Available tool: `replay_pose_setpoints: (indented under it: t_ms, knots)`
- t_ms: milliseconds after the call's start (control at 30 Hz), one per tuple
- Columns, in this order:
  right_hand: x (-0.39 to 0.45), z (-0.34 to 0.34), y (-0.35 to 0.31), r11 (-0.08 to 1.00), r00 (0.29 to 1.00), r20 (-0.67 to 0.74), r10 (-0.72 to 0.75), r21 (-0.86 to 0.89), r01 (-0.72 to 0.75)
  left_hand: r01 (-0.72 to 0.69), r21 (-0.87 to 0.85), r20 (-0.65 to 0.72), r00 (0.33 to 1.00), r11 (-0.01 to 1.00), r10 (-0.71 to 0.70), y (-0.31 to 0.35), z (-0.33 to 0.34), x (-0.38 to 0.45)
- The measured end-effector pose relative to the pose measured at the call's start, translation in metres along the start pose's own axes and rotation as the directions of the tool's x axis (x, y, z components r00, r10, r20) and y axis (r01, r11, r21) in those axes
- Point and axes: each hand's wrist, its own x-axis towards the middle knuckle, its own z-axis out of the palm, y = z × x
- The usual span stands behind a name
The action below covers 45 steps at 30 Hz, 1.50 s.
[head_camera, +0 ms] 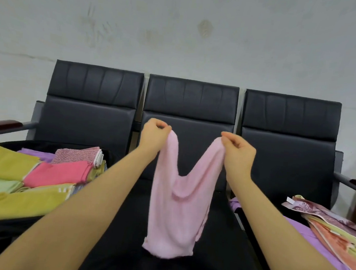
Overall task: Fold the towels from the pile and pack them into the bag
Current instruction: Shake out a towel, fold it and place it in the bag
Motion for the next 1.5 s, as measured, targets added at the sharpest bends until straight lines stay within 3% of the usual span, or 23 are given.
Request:
replay_pose_setpoints:
  t_ms: [167,333,433,533,600,700,900,1067,1200,1500]
  knots:
    - [0.021,-0.006,-0.015,0.996,0.98,-0.2,0.022,0.087,-0.005,0.087,-0.368,-0.098,0.986,0.926,-0.132,0.015,-0.028,0.018]
    - [0.036,-0.02,-0.02,0.989,0.954,-0.284,0.096,0.131,-0.061,0.114,-0.457,-0.13,0.973,0.882,-0.193,0.018,-0.05,0.025]
    - [0.039,-0.028,-0.02,0.991,0.967,-0.229,0.108,0.106,-0.085,0.106,-0.444,-0.135,0.974,0.89,-0.184,0.018,-0.054,0.025]
    - [0.039,-0.034,-0.017,0.993,0.991,-0.111,0.076,-0.079,-0.085,0.063,-0.372,-0.146,0.981,0.926,-0.125,0.012,-0.055,0.023]
    - [0.038,-0.037,-0.013,0.973,0.993,-0.118,0.018,-0.224,-0.045,0.037,-0.323,-0.196,0.975,0.946,-0.106,0.005,-0.056,0.024]
    - [0.035,-0.039,-0.006,0.953,0.986,-0.162,-0.039,-0.302,-0.012,0.073,-0.304,-0.23,0.962,0.95,-0.147,-0.008,-0.056,0.023]
    - [0.032,-0.036,0.005,0.972,0.977,-0.214,0.024,-0.222,-0.072,0.102,-0.351,-0.13,0.979,0.931,-0.157,-0.021,-0.057,0.015]
    - [0.033,-0.031,0.01,0.981,0.963,-0.212,0.167,-0.056,-0.183,0.094,-0.502,-0.21,0.951,0.86,-0.226,-0.03,-0.063,0.011]
    - [0.031,-0.029,0.013,0.979,0.976,-0.141,0.168,-0.09,-0.182,0.116,-0.439,-0.259,0.933,0.891,-0.249,-0.042,-0.064,0.01]
    - [0.027,-0.026,0.021,0.963,0.991,-0.059,0.122,-0.235,-0.132,0.18,-0.452,-0.128,0.956,0.874,-0.264,-0.05,-0.065,0.004]
